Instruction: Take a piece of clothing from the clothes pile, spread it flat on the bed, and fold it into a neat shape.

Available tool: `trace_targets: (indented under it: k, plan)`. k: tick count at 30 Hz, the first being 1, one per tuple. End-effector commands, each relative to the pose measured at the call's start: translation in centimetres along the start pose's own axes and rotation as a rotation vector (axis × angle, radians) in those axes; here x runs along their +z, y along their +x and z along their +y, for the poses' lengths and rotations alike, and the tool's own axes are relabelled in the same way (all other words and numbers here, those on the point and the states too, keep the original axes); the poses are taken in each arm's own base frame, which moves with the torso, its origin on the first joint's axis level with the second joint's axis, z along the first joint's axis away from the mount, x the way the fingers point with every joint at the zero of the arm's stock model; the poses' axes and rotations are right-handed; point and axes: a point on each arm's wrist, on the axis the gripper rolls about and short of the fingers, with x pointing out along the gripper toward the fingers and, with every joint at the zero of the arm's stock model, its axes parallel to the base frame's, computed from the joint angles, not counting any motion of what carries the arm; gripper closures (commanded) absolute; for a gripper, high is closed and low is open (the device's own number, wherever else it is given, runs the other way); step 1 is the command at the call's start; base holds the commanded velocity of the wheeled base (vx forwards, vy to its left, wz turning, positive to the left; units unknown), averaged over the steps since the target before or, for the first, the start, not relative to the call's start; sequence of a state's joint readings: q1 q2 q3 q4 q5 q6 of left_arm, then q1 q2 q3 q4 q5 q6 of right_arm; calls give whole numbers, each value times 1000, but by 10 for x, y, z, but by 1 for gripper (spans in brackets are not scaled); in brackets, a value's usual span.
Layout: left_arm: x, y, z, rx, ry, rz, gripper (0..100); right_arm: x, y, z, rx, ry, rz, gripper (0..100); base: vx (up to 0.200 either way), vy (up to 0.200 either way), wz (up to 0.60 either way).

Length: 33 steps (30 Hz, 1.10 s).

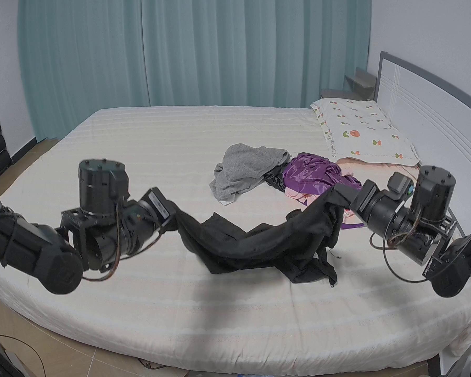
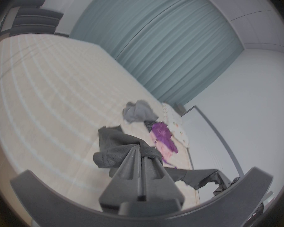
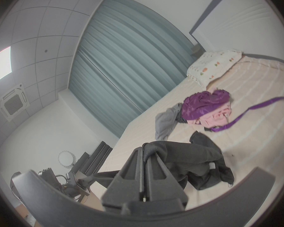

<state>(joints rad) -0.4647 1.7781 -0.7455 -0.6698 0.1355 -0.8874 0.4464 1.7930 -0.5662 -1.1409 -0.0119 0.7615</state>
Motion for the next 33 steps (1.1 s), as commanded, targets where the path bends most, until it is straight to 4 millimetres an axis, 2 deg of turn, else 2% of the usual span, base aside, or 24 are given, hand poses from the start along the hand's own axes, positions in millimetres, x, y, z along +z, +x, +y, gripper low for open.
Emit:
trace_targets:
  k: [1, 5, 16, 28, 33]
  plan:
    - [-37, -4, 26, 99, -10, 123, 100, -27, -6, -16, -53, 33, 77, 100, 0, 0, 0]
    - [-47, -12, 40, 133, -43, 155, 100, -28, -9, -18, -45, 57, 78, 100, 0, 0, 0]
    - [-51, -15, 46, 100, -83, 129, 100, -32, -16, -17, -48, 72, 97, 100, 0, 0, 0]
    - [-52, -21, 49, 106, -82, 134, 100, -37, -15, -17, -55, 78, 113, 100, -200, 0, 0]
    - [-53, -20, 50, 111, -81, 137, 100, -35, -16, -17, -56, 77, 104, 100, 0, 0, 0]
